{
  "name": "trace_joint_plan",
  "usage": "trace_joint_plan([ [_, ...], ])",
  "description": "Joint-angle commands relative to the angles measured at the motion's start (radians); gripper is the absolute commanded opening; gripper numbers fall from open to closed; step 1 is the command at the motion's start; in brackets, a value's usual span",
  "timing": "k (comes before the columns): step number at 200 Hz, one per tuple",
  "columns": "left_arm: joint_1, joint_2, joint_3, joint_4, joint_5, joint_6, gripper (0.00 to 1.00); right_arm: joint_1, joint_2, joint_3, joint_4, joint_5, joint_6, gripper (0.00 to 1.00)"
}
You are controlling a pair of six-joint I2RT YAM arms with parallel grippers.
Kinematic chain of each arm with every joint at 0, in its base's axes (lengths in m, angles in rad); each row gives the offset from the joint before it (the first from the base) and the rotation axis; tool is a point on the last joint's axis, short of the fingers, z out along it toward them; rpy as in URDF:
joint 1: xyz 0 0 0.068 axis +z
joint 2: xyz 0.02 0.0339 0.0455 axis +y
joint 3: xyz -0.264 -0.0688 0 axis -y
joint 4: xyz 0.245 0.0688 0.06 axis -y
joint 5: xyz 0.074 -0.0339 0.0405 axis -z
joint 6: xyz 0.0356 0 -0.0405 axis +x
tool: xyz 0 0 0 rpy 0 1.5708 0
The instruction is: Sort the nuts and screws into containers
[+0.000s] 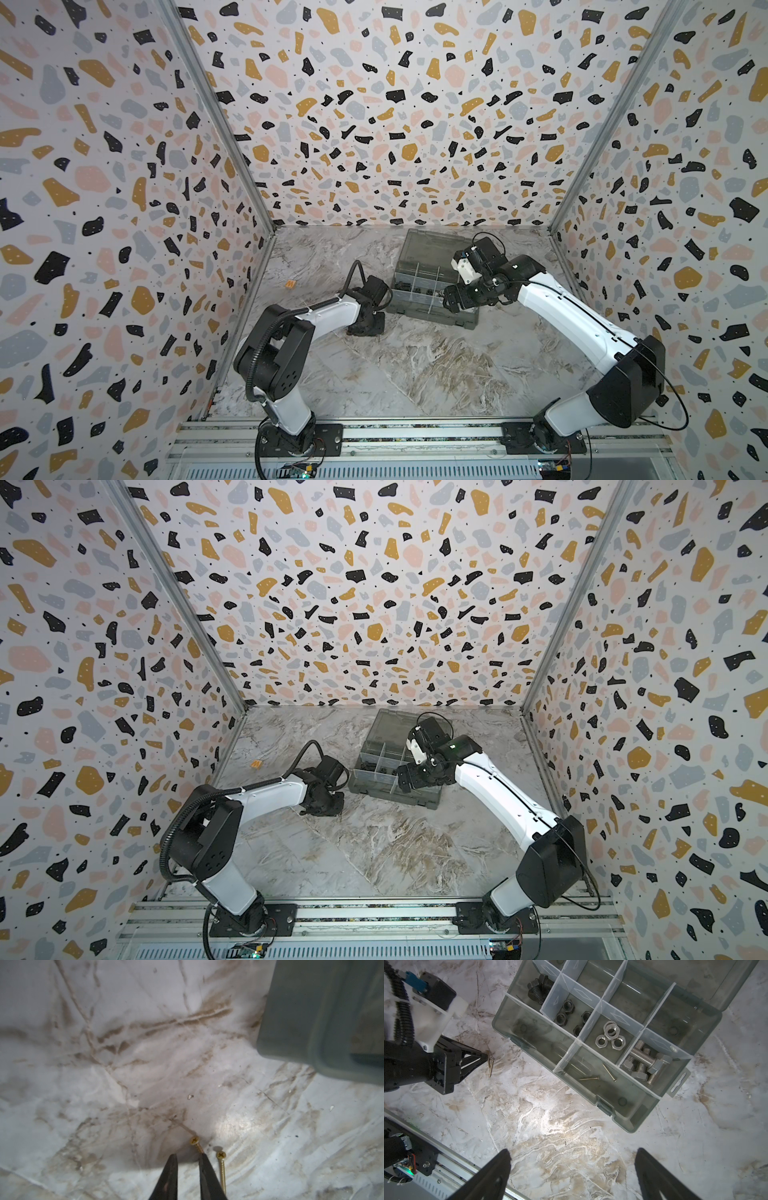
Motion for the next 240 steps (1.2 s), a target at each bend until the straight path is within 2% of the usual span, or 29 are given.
trace_joint_plan([
  [1, 0.006, 0.011, 0.032, -0.030, 0.008, 0.019, 0.20, -0.006, 0.005, 0.036, -0.023, 0.012, -0.012, 0.95],
  [135, 0.006, 0.124, 0.123, -0.083, 0.020, -0.001, 0.19, -0.082, 0.001, 0.017, -0.017, -0.010, -0.046, 0.94],
  [163, 0.006, 0.146, 0.114, -0.085, 0.021, 0.000, 0.16, -0.097, -0.011, 0.000, -0.016, -0.013, -0.045, 0.94],
  [192, 0.006, 0.152, 0.134, -0.101, 0.019, 0.015, 0.05, -0.107, -0.015, -0.010, -0.012, -0.020, -0.045, 0.94],
  [240, 0.006, 0.152, 0.246, -0.178, 0.004, 0.056, 0.02, -0.109, -0.011, 0.000, -0.007, -0.024, -0.043, 0.95],
])
